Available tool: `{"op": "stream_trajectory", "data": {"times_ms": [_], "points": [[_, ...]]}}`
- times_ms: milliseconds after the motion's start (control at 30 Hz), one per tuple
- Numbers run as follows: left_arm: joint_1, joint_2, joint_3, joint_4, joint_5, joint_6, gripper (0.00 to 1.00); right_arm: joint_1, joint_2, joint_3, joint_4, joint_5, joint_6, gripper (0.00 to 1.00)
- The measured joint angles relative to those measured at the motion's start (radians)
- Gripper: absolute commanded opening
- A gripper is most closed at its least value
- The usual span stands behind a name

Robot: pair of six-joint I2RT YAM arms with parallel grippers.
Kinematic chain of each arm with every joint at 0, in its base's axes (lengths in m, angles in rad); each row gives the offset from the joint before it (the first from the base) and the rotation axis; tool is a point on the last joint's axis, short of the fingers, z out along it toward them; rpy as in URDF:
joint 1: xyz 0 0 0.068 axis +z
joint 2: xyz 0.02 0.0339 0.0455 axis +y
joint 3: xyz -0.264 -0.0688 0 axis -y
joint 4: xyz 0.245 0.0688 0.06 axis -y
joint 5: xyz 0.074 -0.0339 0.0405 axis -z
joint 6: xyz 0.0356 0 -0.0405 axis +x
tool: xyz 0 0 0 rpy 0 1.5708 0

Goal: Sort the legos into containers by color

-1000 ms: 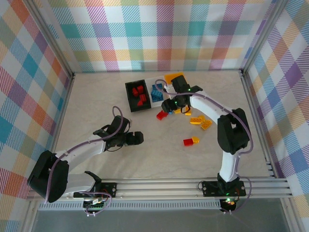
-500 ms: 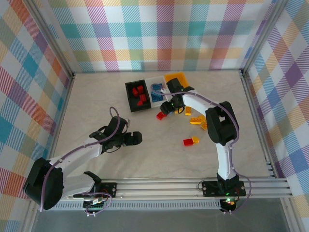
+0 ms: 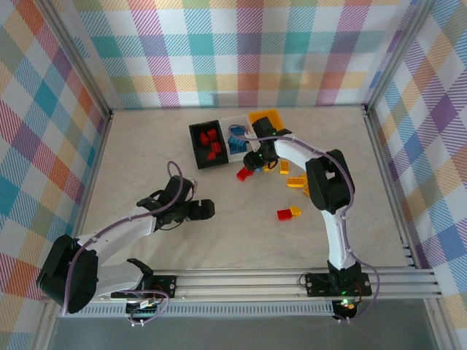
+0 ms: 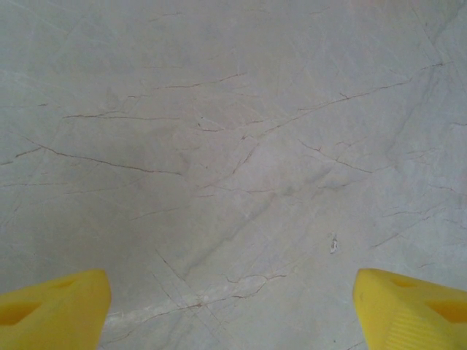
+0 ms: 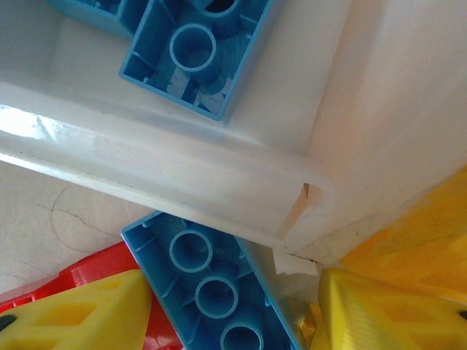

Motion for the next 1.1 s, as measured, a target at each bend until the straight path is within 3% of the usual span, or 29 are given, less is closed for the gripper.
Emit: {"op": "stream_trajectory", "data": {"times_ms": [433, 867, 1100], "points": [[0.0, -0.007, 0.0, -0.023, 0.0, 0.0, 0.87, 0.0, -0.039, -0.071, 0.045, -0.038, 0.032, 0.39], [0.0, -0.026, 0.0, -0.023, 0.001, 0.0, 0.87, 0.0, -0.354, -0.391, 0.053, -0.066, 0.134, 0.39], [0.0, -0.018, 0.0, -0.021, 0.004, -0.001, 0.87, 0.0, -0.431, -0.382, 0.051, -0.106, 0.171, 0.39]]}}
